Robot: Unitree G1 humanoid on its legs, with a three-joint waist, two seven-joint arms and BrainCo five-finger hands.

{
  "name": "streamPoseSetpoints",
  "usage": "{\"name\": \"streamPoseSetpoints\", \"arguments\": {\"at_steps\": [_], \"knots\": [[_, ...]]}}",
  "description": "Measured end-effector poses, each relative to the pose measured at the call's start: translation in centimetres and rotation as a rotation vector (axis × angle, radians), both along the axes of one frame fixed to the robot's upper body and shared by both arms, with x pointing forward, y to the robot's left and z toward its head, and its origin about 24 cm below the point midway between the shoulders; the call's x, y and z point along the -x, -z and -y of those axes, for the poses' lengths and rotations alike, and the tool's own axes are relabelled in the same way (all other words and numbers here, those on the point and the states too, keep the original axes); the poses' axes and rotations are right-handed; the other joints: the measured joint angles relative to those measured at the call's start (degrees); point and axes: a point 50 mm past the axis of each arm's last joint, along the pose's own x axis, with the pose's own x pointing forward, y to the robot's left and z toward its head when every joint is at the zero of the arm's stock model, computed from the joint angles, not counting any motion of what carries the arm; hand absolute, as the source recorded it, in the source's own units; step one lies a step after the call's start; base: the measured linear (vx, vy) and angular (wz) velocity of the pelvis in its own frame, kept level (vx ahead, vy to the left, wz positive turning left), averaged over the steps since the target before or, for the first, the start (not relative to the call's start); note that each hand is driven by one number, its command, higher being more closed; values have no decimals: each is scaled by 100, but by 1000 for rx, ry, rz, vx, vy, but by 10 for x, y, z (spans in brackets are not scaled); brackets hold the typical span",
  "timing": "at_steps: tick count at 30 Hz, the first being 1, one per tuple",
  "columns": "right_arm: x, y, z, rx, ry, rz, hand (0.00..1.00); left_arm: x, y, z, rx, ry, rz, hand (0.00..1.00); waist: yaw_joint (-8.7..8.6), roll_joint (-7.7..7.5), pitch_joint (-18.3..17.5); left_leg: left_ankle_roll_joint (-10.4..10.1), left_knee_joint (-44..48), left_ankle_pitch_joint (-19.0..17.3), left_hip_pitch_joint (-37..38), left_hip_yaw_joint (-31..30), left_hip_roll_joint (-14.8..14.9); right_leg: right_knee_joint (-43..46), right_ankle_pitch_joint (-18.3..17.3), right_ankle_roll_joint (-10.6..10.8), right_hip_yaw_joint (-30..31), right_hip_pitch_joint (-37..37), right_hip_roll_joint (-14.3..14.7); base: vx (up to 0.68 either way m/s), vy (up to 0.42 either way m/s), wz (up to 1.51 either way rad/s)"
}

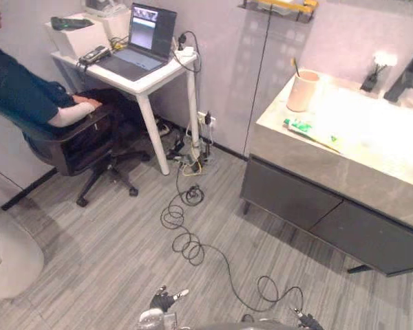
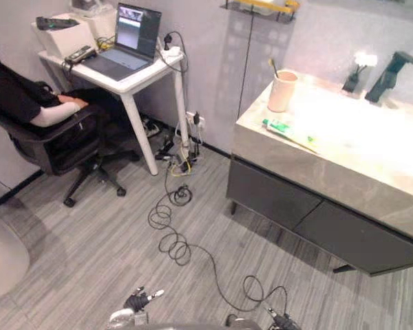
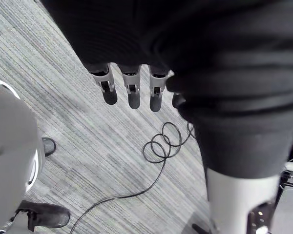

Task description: Organize washtable

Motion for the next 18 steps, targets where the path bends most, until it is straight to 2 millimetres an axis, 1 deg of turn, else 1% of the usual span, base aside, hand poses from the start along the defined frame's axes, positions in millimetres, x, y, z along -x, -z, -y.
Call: {"name": "streamPoseSetpoints", "arguments": {"at_steps": [3,5,6,7,8,9,10,11,12,13,14,15,16,17,18], "knots": [[-1,0,-2,-4,-8,0,0,-1,0,0,-5,38,2,0,1,-52,3,-4,358,-2,-49,-96,7,-38,0,0,0,169,-48,45,8,12],[-4,1,-4,-9,-10,4,0,-2,-1,-4,-19,54,3,0,5,-105,42,-21,1063,-11,-318,-141,71,-48,-2,2,34,240,-83,7,-2,5],[-4,0,-4,-9,-7,8,0,-2,-1,-7,-28,53,4,0,10,-94,70,-24,1860,-10,-607,-189,206,-56,-5,1,76,294,-65,8,-8,-9],[-7,0,-2,-4,-9,17,0,0,-1,-9,-28,35,6,0,20,-6,134,-87,2728,31,-936,-272,425,-56,-10,-6,181,367,20,15,10,-24],[-9,-1,-2,0,-13,23,0,1,-1,-10,-24,5,11,0,45,59,151,-172,3161,90,-1098,-321,546,-54,-17,-11,249,397,60,46,92,-60],[-11,-2,0,13,-24,34,0,1,-2,-11,-26,-9,17,0,161,126,197,-236,3735,295,-1329,-374,693,-45,-53,-8,426,460,114,79,131,-86],[-14,-3,-1,16,-34,47,0,1,-2,-14,-28,-32,20,0,201,73,233,-251,4115,665,-1492,-529,642,-47,-70,7,612,493,69,85,141,-82],[-19,-4,-3,17,-51,59,0,3,-2,-16,-31,-37,17,0,209,14,262,-181,4300,601,-1589,-639,596,-44,-92,4,672,507,0,61,128,-63],[-23,-5,-3,25,-77,70,0,3,-2,-15,-28,-41,19,0,174,37,280,-51,4337,91,-1776,-930,577,-17,-118,-37,798,500,-24,23,136,-48],[-27,-6,-3,32,-90,84,0,1,-3,-15,-25,-55,33,0,177,41,285,-118,4000,-161,-1941,-1288,534,34,-163,-57,934,453,-34,6,146,-52],[-30,-7,-3,35,-97,91,0,1,-3,-14,-23,-63,34,0,187,37,288,-125,3652,-184,-1964,-1502,471,91,-194,-32,1003,413,-47,-10,181,-63],[-33,-8,-4,41,-123,102,0,2,-4,-15,-26,-70,39,0,190,38,286,-152,2818,-168,-1923,-1997,382,239,-292,87,1183,293,-55,-22,162,-59],[-35,-9,-4,45,-137,107,0,3,-4,-15,-25,-74,38,0,191,58,278,-186,2389,-148,-1860,-2300,320,342,-375,141,1304,205,-43,-30,222,-93],[-34,-9,-4,47,-150,104,0,6,-3,-14,-19,-85,33,0,220,77,244,-490,1856,-246,-1716,-2820,151,576,-493,255,1624,18,-29,-21,230,-102],[-34,-8,-6,42,-161,97,0,6,-3,-16,-29,-82,29,0,276,28,170,-405,1600,-291,-1619,-2708,-10,647,-561,299,2030,-76,-92,46,258,-101]]}}
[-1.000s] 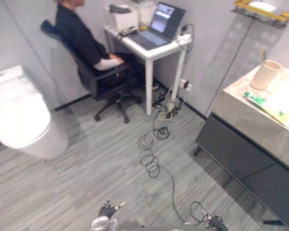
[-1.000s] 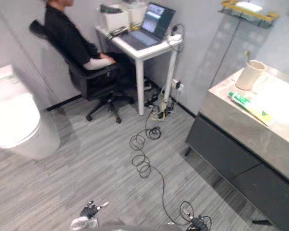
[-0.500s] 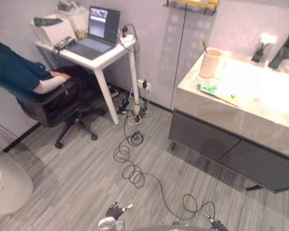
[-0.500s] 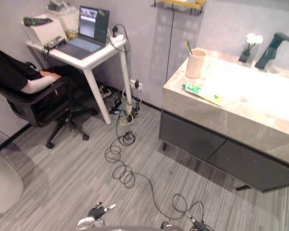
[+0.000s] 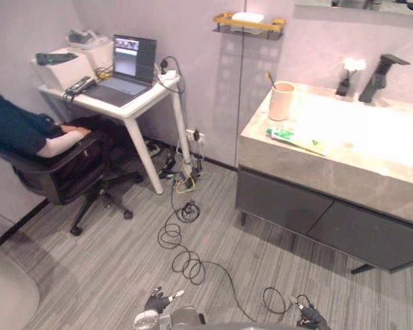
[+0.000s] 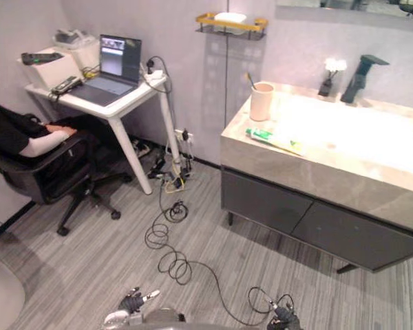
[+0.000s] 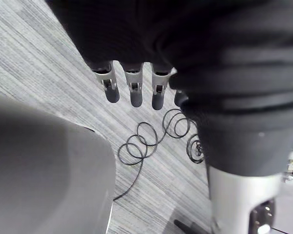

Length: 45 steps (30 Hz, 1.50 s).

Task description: Organize washtable

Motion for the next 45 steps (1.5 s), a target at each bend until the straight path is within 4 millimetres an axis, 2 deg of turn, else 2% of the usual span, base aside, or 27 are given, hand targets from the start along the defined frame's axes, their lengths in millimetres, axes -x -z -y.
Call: {"name": "streamPoseSetpoints", "arguments": {"at_steps": [2,4,7,8,12,15,16,17,18,19,20,21,22,23,24,25,27,29,30,31,32,33,34,37,39,43,45], "knots": [[5,2,-5,-12,-17,-22,0,0,0,-4,-15,7,-2,0,23,-173,-49,95,-84,-51,103,272,-119,-11,-28,39,354,6,-117,106,199,-68],[15,5,-8,-17,-31,-51,0,1,0,-7,-32,30,-12,0,-107,-266,-128,235,-156,-125,218,420,-303,-45,-85,112,441,7,-317,136,248,-34],[21,7,-9,-21,-39,-78,0,1,-1,-9,-48,57,-16,0,-88,-332,-192,328,-523,-114,487,707,-427,-25,-96,126,685,13,-459,154,149,-41],[23,7,-8,-19,-38,-86,0,3,0,-8,-50,74,-29,0,-94,-356,-224,435,-667,-73,619,784,-487,15,-95,127,718,7,-493,254,151,-44],[33,8,-1,-24,42,-109,0,3,2,-4,-49,126,-49,0,-115,-222,-301,470,-902,-52,986,866,-503,196,-78,104,870,-1,-460,280,95,-30],[35,8,6,-16,62,-115,0,8,4,-1,-37,134,-70,0,-99,-62,-413,441,-563,-36,1067,1041,-424,354,132,56,1153,-3,-347,281,110,-51],[27,7,2,-25,58,-96,0,8,5,-1,-40,145,-77,0,-91,-248,-365,419,268,-84,576,1149,-535,515,162,57,1323,-40,-613,178,119,-39],[26,7,2,-29,67,-93,0,7,4,-2,-47,156,-74,0,-103,-314,-386,653,-148,-224,514,1132,-669,521,156,63,1404,-64,-732,42,75,-45],[24,5,8,-18,88,-80,0,2,3,2,-52,196,-59,0,-125,-178,-402,729,-1613,658,617,1156,-633,689,165,72,1480,-210,-629,-50,26,-55],[22,5,8,-18,88,-79,0,1,3,4,-48,203,-59,0,-98,-222,-386,719,-1786,711,847,1355,-676,1003,127,179,1546,-425,-624,-7,35,-67],[20,5,3,-31,77,-69,0,1,3,3,-52,207,-61,0,-112,-156,-423,731,-1742,703,869,1467,-623,1355,182,317,1514,-610,-525,79,77,-78],[17,4,3,-26,71,-56,0,1,3,0,-60,204,-61,0,-102,-198,-369,758,-1723,684,993,1632,-555,1891,306,515,1425,-815,-367,142,92,-82],[11,3,0,-32,61,-40,0,-4,2,-3,-68,203,-52,0,-101,-215,-193,773,-1755,660,1226,1802,-432,2510,194,499,1158,-1020,-209,132,88,-79],[9,3,-1,-32,58,-30,0,-5,1,-3,-69,203,-50,0,-107,-209,-115,775,-1769,659,1331,1869,-385,2798,42,490,953,-1145,-130,116,54,-80],[6,2,-3,-34,49,-23,0,-3,2,-3,-68,205,-55,0,-108,-233,-76,775,-1770,659,1468,2028,-279,3137,-167,407,484,-1400,-34,80,29,-62],[3,2,-4,-35,40,-17,0,-2,2,-3,-68,205,-57,0,-106,-260,-82,775,-1765,659,1516,2117,-234,3161,-210,339,240,-1508,-22,137,16,-69],[7,3,-5,-39,42,-30,0,-4,2,-3,-69,213,-53,0,-132,-315,-67,751,-1764,646,1633,2208,-166,2671,-183,220,-655,-1710,-131,142,-12,-45],[11,4,-4,-40,54,-46,0,-6,1,0,-65,213,-44,0,-125,-298,-50,596,-1765,555,1679,2210,-162,2053,-166,192,-1112,-1821,-270,186,-55,-14],[13,5,-3,-39,67,-50,0,-8,1,2,-63,216,-39,0,-133,-298,-47,521,-1760,510,1689,2157,-168,1680,-22,65,-1221,-1837,-308,267,-102,2],[20,6,-3,-42,86,-65,0,-8,1,0,-70,220,-40,0,-130,-344,-55,432,-1741,456,1711,2017,-214,1085,474,-66,-1233,-1739,-307,246,-107,26],[26,7,-3,-46,105,-80,0,-9,0,-3,-77,221,-37,0,-154,-405,-55,302,-1696,363,1748,1861,-267,795,1065,-54,-1184,-1627,-340,296,-142,42],[31,8,-1,-47,124,-97,0,-12,-1,-4,-80,221,-33,0,-132,-418,-63,278,-1684,258,1834,1654,-261,690,834,59,-1222,-1423,-385,292,-132,40],[34,8,6,-37,142,-108,0,-13,0,3,-62,221,-27,0,-115,-197,-34,239,-1665,213,1889,1497,-107,481,846,35,-1329,-1214,-267,317,-147,36],[35,6,16,-12,135,-113,0,-12,1,18,-22,217,-27,0,-127,28,-85,208,-1644,234,1966,1139,32,124,846,28,-1589,-835,-171,193,-93,35],[34,6,16,-7,102,-117,0,-11,1,18,-19,220,-27,0,-126,1,-101,67,-1433,322,2007,897,29,-142,847,28,-1732,-463,-206,139,-58,41],[25,7,7,-12,4,-111,0,-5,2,7,-44,215,-49,0,-120,-49,-243,63,-1124,320,1932,738,41,-459,866,11,-1925,-129,-201,93,-10,28],[18,6,4,-11,-38,-100,0,0,3,1,-56,206,-62,0,-99,-132,-257,37,-809,304,1760,679,51,-529,892,-26,-1994,-74,-196,61,7,23]]}}
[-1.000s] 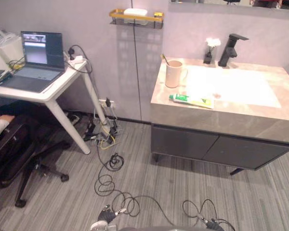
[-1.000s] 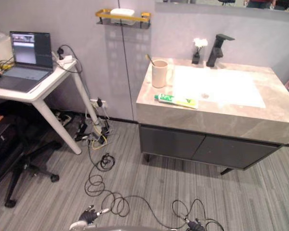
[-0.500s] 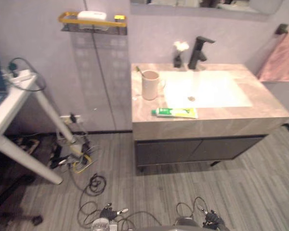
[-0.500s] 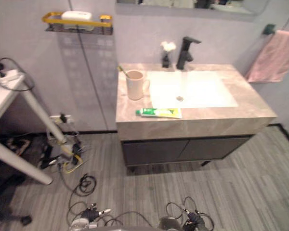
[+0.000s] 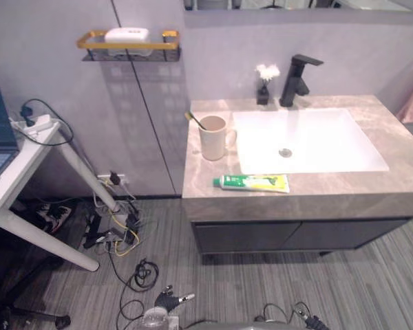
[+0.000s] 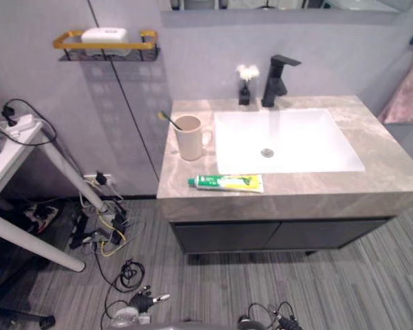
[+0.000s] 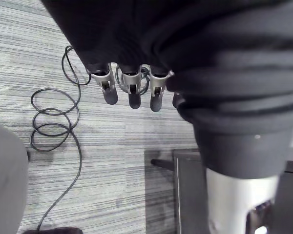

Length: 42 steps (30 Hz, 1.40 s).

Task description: Organize washtable

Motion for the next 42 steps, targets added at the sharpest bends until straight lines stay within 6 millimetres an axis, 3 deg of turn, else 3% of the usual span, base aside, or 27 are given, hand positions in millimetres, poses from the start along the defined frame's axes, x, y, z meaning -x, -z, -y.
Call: {"name": "streamPoseSetpoints", "arguments": {"at_steps": [2,3,4,5,6,7,8,9,10,16,17,19,22,24,25,26,27,31,33,37,42], "knots": [[-11,-2,-2,6,-42,22,0,-2,-1,-4,-13,3,6,0,-11,-28,35,-30,843,-19,-380,10,33,-18,21,-31,-17,102,25,62,33,25],[-19,-4,1,25,-69,45,0,-5,-2,-2,-9,5,18,0,-7,50,97,-124,1826,51,-739,76,68,-31,52,-75,-39,272,24,98,156,13],[-28,-7,2,39,-86,73,0,-9,-3,-1,-8,6,32,0,71,-26,236,-117,2903,117,-1248,153,142,-50,40,-88,-41,463,-109,89,183,9],[-33,-9,1,43,-87,87,0,-11,-4,-1,-7,13,40,0,95,-27,254,98,3037,-323,-1464,289,206,-41,40,-88,13,501,-186,40,223,7],[-37,-11,7,61,-79,108,0,-19,-6,3,-4,34,65,0,100,60,273,-32,2130,-440,-1676,432,388,62,19,-35,33,513,-186,0,164,9],[-41,-14,13,76,-74,120,0,-21,-7,5,-4,50,72,0,104,188,312,-81,1705,-215,-1684,485,515,149,0,22,4,526,-103,35,225,4],[-44,-14,9,64,-82,127,0,-17,-6,5,-6,55,59,0,150,284,301,-8,1520,-308,-1462,534,414,172,-212,183,146,499,-148,69,202,12],[-48,-13,-1,41,-100,136,0,-18,-7,-5,-33,58,58,0,124,114,304,-4,1314,-312,-1444,510,259,117,-318,267,447,441,-128,58,164,12],[-48,-13,-3,36,-99,136,0,-19,-7,-8,-39,60,59,0,129,64,283,19,1229,-325,-1444,504,216,119,-338,243,495,386,-131,-9,105,21],[-37,-9,0,36,-76,98,0,-12,-6,-15,-60,70,34,0,49,132,302,181,500,-254,-1035,576,104,351,-332,145,832,240,-97,-48,14,-15],[-35,-9,2,35,-68,91,0,-13,-6,-14,-59,73,36,0,-31,149,303,214,271,-236,-911,604,76,634,-413,110,915,46,-96,-92,-51,-46],[-33,-9,6,43,-67,83,0,-21,-9,-13,-59,80,57,0,-30,97,354,292,23,-157,-787,726,13,1159,-560,198,1132,-276,-139,-94,-42,-53],[-29,-9,9,49,-67,66,0,-42,-15,-12,-63,95,106,0,-107,-53,495,283,11,-154,-680,748,-171,1896,-840,395,1238,-526,-321,-187,-23,-18],[-30,-9,9,49,-68,68,0,-44,-16,-11,-62,98,114,0,-190,-195,514,303,15,-171,-660,733,-312,2034,-1024,394,1191,-612,-498,-193,-4,-3],[-31,-9,10,51,-76,70,0,-42,-15,-10,-59,97,106,0,-166,-176,491,316,13,-154,-671,729,-368,1863,-1253,350,1058,-579,-611,-121,80,2],[-31,-8,3,35,-101,59,0,-23,-9,-17,-70,77,58,0,-159,-62,343,492,-117,95,-750,733,-348,2803,-1211,48,800,-587,-915,-14,54,-6],[-34,-8,2,35,-110,68,0,-16,-8,-19,-73,73,40,0,-61,-159,300,428,-119,83,-753,694,-400,2717,-1258,148,783,-499,-960,24,18,7],[-33,-9,9,52,-109,64,0,-12,-6,-17,-66,75,25,0,-22,-198,261,310,-264,279,-751,457,-390,2620,-1243,175,799,-406,-877,34,-73,23],[-34,-11,15,71,-117,65,0,-7,-4,-17,-62,70,9,0,-18,-107,70,257,-538,455,-792,408,-343,1829,-1147,406,956,-208,-686,-23,-71,10],[-44,-14,16,89,-165,88,0,-5,-4,-18,-66,61,1,0,-26,-135,-41,257,-813,781,-1062,417,-350,941,-1068,433,943,-162,-630,5,-39,1],[-10,-5,16,69,-119,1,0,-10,-5,-20,-72,57,12,0,-37,-262,87,146,-758,895,-1082,-20,-268,667,-997,333,505,151,-453,-57,-70,42]]}}
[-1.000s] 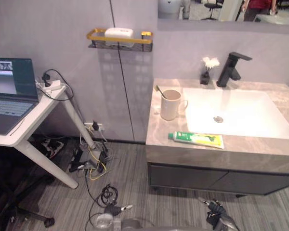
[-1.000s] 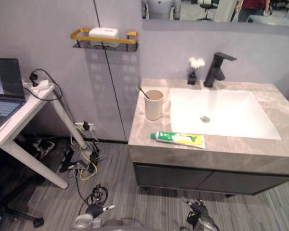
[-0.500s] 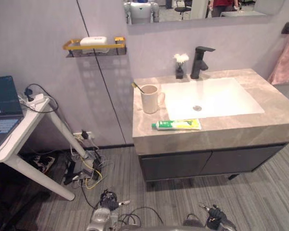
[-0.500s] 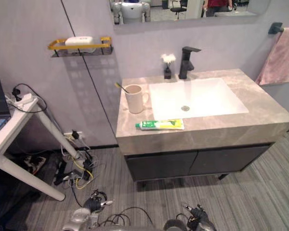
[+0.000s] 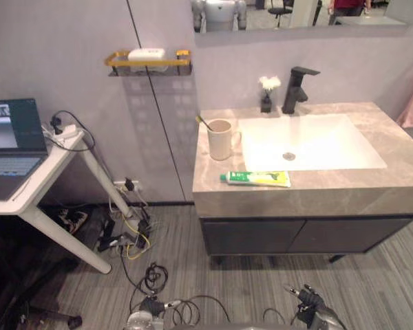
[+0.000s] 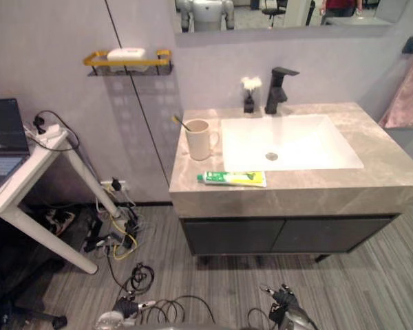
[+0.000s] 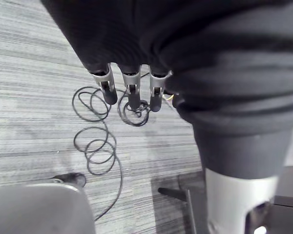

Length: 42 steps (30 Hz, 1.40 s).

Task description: Organize washtable

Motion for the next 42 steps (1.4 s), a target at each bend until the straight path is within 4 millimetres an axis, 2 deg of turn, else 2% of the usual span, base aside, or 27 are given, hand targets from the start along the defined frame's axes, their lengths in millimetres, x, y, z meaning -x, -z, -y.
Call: {"name": "streamPoseSetpoints", "arguments": {"at_steps": [4,5,7,9,10,11,12,13,15,16,17,20,22,23,24,28,30,33,34,35,36,37,39,41,42], "knots": [[13,2,3,-7,70,-21,0,-1,0,2,4,8,1,0,-72,34,86,-119,14,97,-90,-380,81,-44,-30,-146,-330,124,132,-55,-94,43],[14,2,4,-8,90,-18,0,-2,0,2,5,7,2,0,-138,78,157,-148,79,111,-139,-473,119,-54,-33,-164,-413,152,181,-68,-76,31],[14,2,6,-7,115,-12,0,-1,0,2,5,5,-1,0,-130,155,249,-175,231,100,-236,-545,200,-91,-22,-188,-449,161,281,-79,-98,17],[13,1,6,-6,115,-6,0,6,2,0,5,-9,-17,0,-129,300,282,-263,258,141,-293,-598,265,-37,24,-261,-411,134,401,-58,-68,3],[12,1,5,-10,114,-4,0,9,2,-2,7,-30,-22,0,-134,218,300,-320,-46,303,-168,-566,264,-62,48,-371,-384,60,336,-30,-22,1],[10,1,4,-12,116,2,0,7,2,-3,9,-41,-16,0,-131,216,308,-292,97,255,-224,-569,246,-52,78,-377,-411,21,320,-36,-19,-10],[7,1,4,-12,115,12,0,13,3,-3,11,-47,-32,0,-116,307,365,-190,743,-102,-375,-474,265,2,97,-380,-408,-8,384,-10,10,-8],[6,0,4,-10,115,13,0,17,4,-3,11,-51,-43,0,-126,333,368,-172,734,-140,-370,-426,305,6,58,-404,-414,4,420,-29,-3,-10],[9,2,0,-21,117,7,0,28,6,-5,12,-77,-66,0,-118,293,315,-264,302,-137,-240,-423,303,-49,31,-326,-234,-63,456,-36,-9,-14],[10,3,-5,-34,116,8,0,31,6,-6,11,-87,-73,0,-115,301,283,-246,0,-29,-221,-422,263,-135,44,-306,-93,-114,470,-25,-9,-16],[11,4,-8,-42,117,6,0,32,7,-6,10,-87,-76,0,-127,234,259,-246,-152,9,-214,-424,237,-189,56,-286,-29,-155,469,4,-12,-6],[20,5,-8,-45,139,-5,0,32,7,-6,8,-76,-81,0,-146,229,203,-200,-820,205,-103,-433,124,-418,106,-230,218,-315,459,81,-2,1],[28,6,-7,-44,148,-24,0,31,7,-6,7,-73,-81,0,-138,210,202,-182,-956,316,-2,-436,99,-434,134,-217,259,-266,457,99,-4,1],[33,6,-7,-44,154,-35,0,31,7,-4,6,-56,-84,0,-124,150,191,-168,-1004,338,45,-424,80,-439,132,-216,285,-254,451,173,-16,-8],[35,7,-6,-45,155,-43,0,29,6,-5,2,-36,-80,0,-134,178,146,-139,-1022,387,55,-409,65,-449,136,-187,320,-260,448,165,-5,-23],[36,7,-4,-44,189,-41,0,21,4,-5,-8,0,-58,0,-137,132,154,-43,-1075,344,100,-210,6,-543,135,-183,532,-300,396,195,21,-28],[30,6,-4,-48,212,-22,0,17,3,-5,-8,9,-41,0,-127,120,140,14,-1002,161,56,-60,-33,-519,94,-122,628,-357,353,225,45,-32],[22,5,-6,-64,235,4,0,8,2,-3,-3,15,-20,0,-147,88,192,84,-667,-86,66,62,-15,281,67,-77,774,-615,368,198,57,-18],[18,5,-10,-76,238,20,0,6,1,-3,-4,18,-13,0,-143,30,245,129,-582,-153,186,120,11,1118,16,4,801,-902,374,143,41,-10],[13,5,-14,-87,235,33,0,5,1,-4,-7,19,-11,0,-140,-15,272,136,-565,-169,272,159,11,1502,-8,59,834,-1014,368,219,71,-12],[6,4,-20,-106,222,60,0,1,0,-5,-9,22,-1,0,-140,-44,391,180,-471,-276,474,181,26,2420,86,234,915,-1274,380,153,53,-3],[4,4,-22,-111,218,67,0,-1,-1,-3,-6,26,1,0,-140,6,435,205,-445,-322,533,166,41,2711,87,227,926,-1412,361,175,64,4],[1,4,-27,-123,198,77,0,-1,0,2,7,13,2,0,-135,-11,424,220,-316,-420,666,123,43,2975,-259,-10,871,-1571,296,159,36,20],[0,3,-26,-118,189,81,0,-2,0,3,10,13,8,0,-128,3,425,172,-70,-593,666,62,41,2512,-170,-157,604,-1594,22,149,-17,21],[0,3,-26,-116,190,79,0,-2,0,3,9,11,10,0,-120,-23,407,115,65,-796,678,46,26,2077,78,-363,515,-1639,-225,159,-86,19]]}}
